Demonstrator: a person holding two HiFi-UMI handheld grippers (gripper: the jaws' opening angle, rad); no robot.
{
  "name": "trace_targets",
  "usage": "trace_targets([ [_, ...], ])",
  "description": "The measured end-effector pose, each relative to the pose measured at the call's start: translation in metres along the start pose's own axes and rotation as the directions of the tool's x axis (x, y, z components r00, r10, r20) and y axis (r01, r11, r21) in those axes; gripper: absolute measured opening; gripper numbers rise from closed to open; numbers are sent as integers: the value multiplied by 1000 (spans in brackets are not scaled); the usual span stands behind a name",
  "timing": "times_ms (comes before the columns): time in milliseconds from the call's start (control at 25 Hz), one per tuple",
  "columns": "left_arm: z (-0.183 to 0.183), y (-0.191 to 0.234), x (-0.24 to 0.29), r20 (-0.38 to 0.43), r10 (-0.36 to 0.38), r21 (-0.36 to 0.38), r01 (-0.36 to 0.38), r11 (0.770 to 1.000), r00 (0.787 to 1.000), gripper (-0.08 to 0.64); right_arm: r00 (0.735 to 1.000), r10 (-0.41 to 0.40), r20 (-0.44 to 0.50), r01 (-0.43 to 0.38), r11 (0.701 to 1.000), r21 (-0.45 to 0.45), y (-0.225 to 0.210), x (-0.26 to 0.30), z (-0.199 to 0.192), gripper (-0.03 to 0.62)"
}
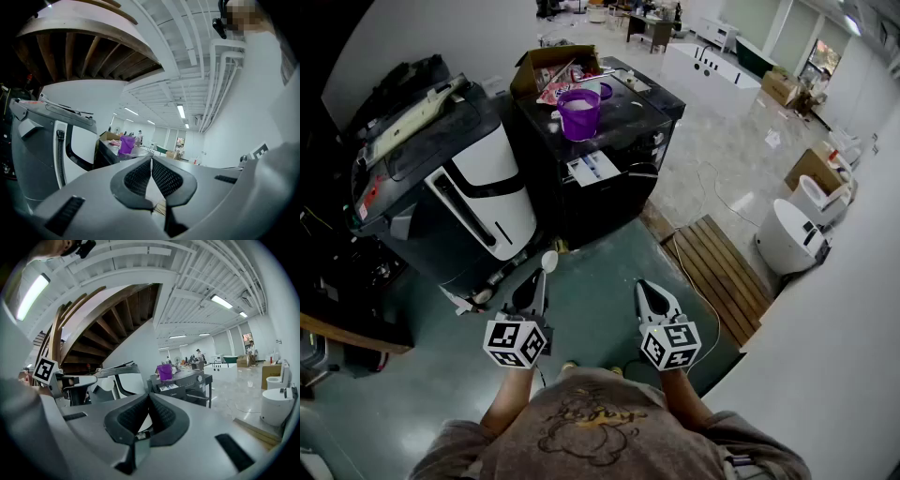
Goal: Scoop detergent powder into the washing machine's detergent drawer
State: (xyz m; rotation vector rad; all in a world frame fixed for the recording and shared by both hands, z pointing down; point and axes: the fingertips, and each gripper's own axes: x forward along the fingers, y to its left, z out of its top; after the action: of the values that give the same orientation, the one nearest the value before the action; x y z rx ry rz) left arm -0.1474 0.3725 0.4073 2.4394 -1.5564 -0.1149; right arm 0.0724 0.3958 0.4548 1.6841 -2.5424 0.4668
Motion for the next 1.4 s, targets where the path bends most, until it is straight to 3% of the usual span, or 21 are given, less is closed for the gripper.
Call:
trace_targets([
  [320, 10, 13, 7, 8, -26, 6, 26, 1000, 1000, 23, 999, -40, 12, 40, 999, 23, 9, 13, 1, -3],
  [800, 10, 45, 15, -5, -119, 10, 119, 993, 993, 24, 995, -90, 31, 90, 996, -10, 41, 32, 1, -3],
  [1400, 14, 82, 72, -7, -131, 23, 131, 991, 991, 25, 996, -86, 20, 86, 996, -7, 25, 100, 3, -3],
])
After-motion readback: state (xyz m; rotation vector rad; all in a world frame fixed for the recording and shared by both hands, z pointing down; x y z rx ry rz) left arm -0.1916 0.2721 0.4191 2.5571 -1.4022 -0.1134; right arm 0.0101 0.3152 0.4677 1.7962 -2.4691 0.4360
